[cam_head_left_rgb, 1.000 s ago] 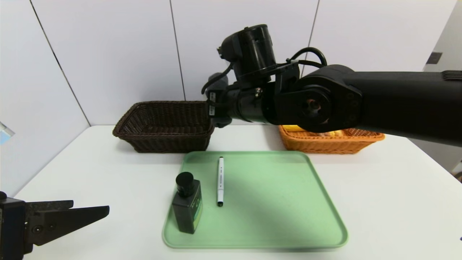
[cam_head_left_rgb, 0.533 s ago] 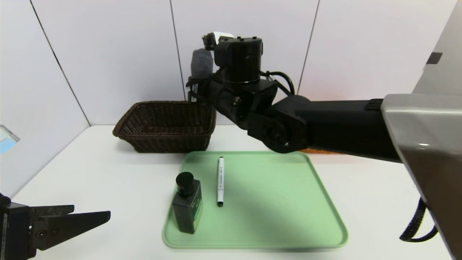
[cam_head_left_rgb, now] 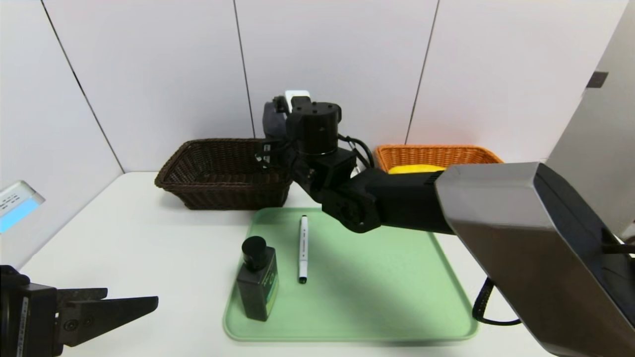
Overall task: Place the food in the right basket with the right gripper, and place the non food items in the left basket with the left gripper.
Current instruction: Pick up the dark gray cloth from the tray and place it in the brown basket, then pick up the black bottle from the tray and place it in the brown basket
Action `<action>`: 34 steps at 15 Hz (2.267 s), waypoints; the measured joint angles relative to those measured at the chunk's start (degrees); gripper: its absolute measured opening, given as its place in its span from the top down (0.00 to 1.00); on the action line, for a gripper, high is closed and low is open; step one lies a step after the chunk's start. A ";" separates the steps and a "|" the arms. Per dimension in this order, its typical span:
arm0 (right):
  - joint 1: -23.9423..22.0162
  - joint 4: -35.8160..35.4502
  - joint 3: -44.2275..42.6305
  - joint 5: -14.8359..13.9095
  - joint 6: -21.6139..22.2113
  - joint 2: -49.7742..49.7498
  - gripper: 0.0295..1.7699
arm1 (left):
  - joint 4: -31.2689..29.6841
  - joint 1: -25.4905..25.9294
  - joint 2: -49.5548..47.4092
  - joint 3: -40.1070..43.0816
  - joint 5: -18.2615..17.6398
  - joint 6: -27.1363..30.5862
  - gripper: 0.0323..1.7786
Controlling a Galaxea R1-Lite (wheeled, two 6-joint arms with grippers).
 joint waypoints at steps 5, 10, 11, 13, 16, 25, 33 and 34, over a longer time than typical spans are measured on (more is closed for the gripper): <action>-0.23 -0.17 0.00 0.05 -0.11 1.82 0.62 | -0.06 0.26 0.02 0.17 -0.02 -0.02 0.05; -0.12 -0.27 0.00 0.24 -0.09 2.00 0.34 | 0.00 0.34 -0.23 -0.11 -0.02 -0.02 0.05; -0.06 -0.33 0.00 0.22 -0.06 2.00 0.31 | 0.00 0.34 -0.34 -0.11 -0.02 -0.02 0.05; -0.09 -0.30 0.00 0.24 -0.09 1.82 0.24 | 0.00 0.33 -0.50 -0.11 0.00 -0.02 0.05; -0.26 1.13 0.05 0.13 -1.44 0.57 0.18 | 0.00 0.33 -0.59 -0.99 0.06 0.05 0.05; -2.21 32.66 0.24 2.15 -2.26 -19.21 0.08 | 2.84 -0.93 3.27 -11.00 3.54 2.73 0.05; -6.35 54.92 3.13 -0.56 6.29 -34.11 0.05 | -15.98 -7.25 -2.57 7.09 15.18 3.25 0.05; -6.86 54.89 4.71 -0.65 6.36 -35.04 0.05 | -16.35 -7.68 -4.52 8.94 15.18 3.25 0.05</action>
